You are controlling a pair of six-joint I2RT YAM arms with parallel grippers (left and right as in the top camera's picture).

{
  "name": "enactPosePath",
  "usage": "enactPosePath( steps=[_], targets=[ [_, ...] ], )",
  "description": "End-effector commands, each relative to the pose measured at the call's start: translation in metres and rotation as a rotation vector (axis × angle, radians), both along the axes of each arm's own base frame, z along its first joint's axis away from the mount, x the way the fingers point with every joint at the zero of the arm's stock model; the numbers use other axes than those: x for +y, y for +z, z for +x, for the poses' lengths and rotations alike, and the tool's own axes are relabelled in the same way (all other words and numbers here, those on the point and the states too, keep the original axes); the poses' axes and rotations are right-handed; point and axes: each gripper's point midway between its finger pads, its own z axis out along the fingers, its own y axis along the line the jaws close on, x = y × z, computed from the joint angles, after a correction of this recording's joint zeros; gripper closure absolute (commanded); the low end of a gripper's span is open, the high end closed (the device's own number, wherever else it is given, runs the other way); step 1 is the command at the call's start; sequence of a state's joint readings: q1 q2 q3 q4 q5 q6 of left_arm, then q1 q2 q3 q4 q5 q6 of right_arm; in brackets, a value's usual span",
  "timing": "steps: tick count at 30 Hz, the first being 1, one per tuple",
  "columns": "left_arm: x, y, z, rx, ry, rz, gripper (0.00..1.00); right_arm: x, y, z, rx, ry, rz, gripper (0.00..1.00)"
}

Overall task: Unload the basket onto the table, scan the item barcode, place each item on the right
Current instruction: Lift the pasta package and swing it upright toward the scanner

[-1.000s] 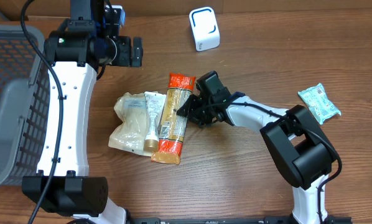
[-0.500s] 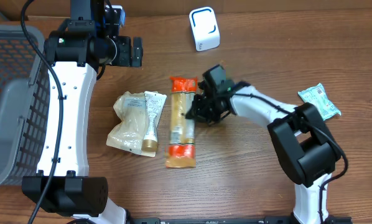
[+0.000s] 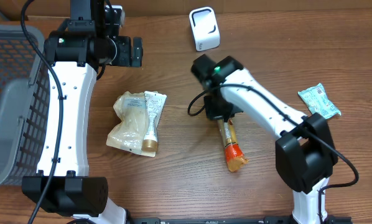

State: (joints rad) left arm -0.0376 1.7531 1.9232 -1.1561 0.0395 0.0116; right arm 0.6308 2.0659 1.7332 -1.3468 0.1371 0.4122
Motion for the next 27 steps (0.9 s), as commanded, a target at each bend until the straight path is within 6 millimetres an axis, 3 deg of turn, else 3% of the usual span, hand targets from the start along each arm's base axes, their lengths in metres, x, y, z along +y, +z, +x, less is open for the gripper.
enactPosePath(
  steps=[1,4,5,12,18,22,27],
  targets=[
    [-0.001,0.01,-0.001,-0.028,-0.015,0.014,0.01,0.005,0.007,0.008,-0.082,0.048,-0.032,0.92],
    [-0.001,0.01,-0.001,-0.028,-0.016,0.014,0.0,0.015,-0.012,0.002,-0.03,0.05,0.007,0.55],
    [-0.001,0.01,-0.001,-0.028,-0.015,0.014,0.01,0.016,-0.017,0.001,-0.014,0.051,0.013,0.48],
    [-0.001,0.01,-0.001,-0.028,-0.016,0.014,0.0,0.014,-0.024,0.014,0.0,0.08,0.075,0.2],
    [-0.001,0.01,-0.001,-0.028,-0.015,0.014,0.0,-0.003,-0.024,0.034,0.035,0.085,0.206,0.12],
    [-0.001,0.01,-0.001,-0.028,-0.015,0.014,0.0,-0.01,-0.016,0.047,0.08,0.122,0.436,0.05],
    [-0.001,0.01,-0.001,-0.028,-0.016,0.014,0.0,-0.021,-0.012,0.049,0.12,0.185,0.66,0.0]
  ],
)
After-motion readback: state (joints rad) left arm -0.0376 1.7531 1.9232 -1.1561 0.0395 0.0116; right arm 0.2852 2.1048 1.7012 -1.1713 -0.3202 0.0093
